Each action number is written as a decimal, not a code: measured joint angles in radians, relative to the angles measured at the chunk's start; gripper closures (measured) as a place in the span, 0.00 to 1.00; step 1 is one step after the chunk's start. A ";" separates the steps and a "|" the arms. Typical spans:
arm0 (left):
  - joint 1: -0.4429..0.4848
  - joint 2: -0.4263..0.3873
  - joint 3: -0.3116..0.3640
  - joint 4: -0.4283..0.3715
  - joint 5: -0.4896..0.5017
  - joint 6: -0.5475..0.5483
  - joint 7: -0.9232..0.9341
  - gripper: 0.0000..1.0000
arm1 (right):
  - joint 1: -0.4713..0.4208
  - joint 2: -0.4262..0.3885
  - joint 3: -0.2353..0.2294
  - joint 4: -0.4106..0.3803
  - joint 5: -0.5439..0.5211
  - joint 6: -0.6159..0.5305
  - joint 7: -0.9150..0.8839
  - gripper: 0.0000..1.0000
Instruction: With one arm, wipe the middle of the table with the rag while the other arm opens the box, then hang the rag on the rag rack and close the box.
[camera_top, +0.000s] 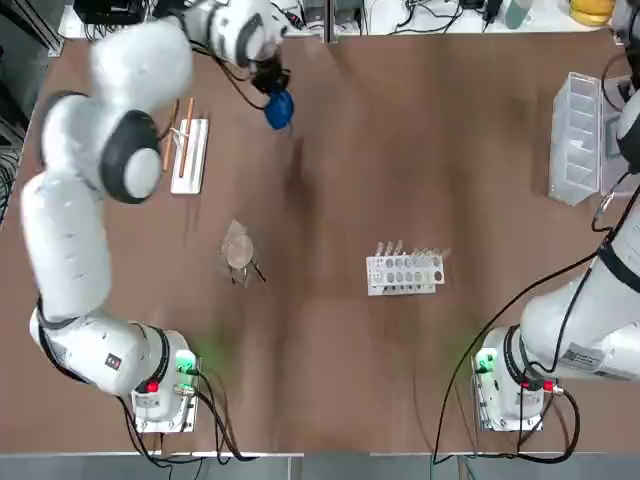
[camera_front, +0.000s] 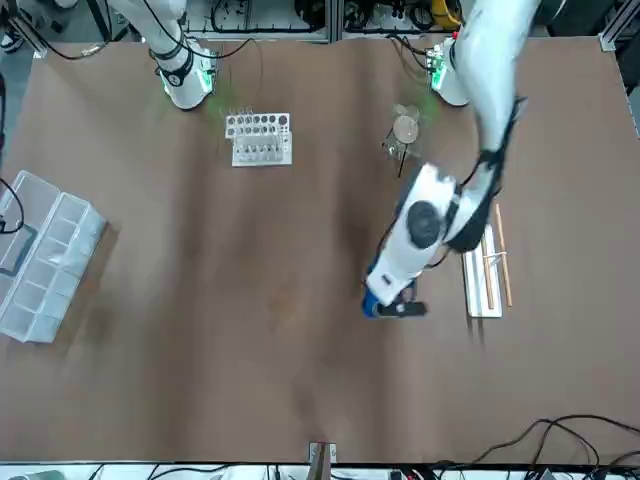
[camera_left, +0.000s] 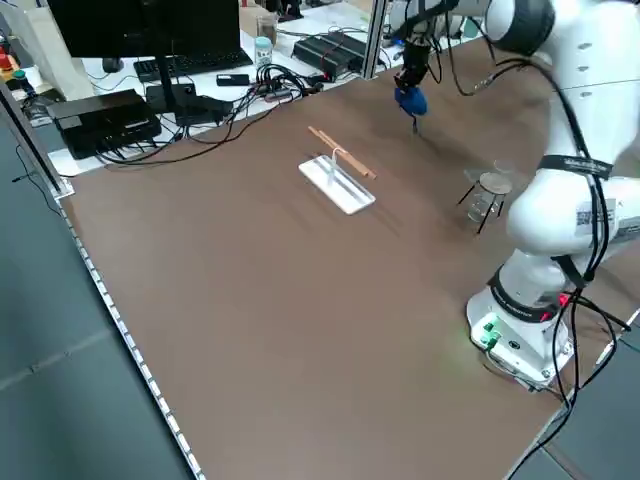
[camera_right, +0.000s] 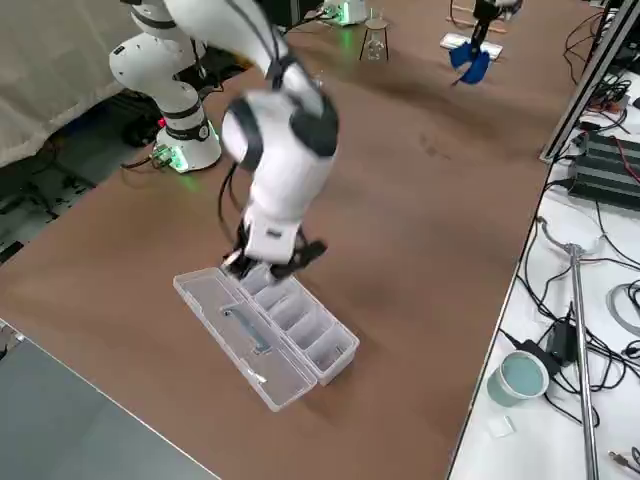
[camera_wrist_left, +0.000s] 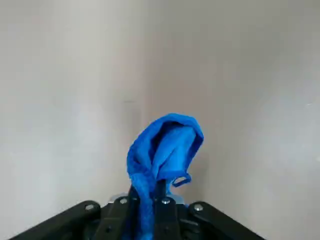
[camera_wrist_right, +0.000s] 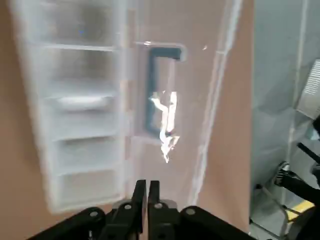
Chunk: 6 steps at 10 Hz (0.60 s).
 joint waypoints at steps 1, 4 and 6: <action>0.056 -0.081 0.001 -0.069 0.001 -0.036 0.013 0.86 | 0.061 -0.030 0.004 0.041 0.015 -0.087 0.000 0.73; 0.229 -0.186 0.000 -0.136 0.003 -0.123 0.177 0.86 | 0.223 -0.114 0.009 0.108 0.186 -0.195 0.003 0.29; 0.327 -0.186 0.000 -0.142 0.003 -0.134 0.303 0.86 | 0.283 -0.178 0.010 0.114 0.302 -0.252 0.000 0.01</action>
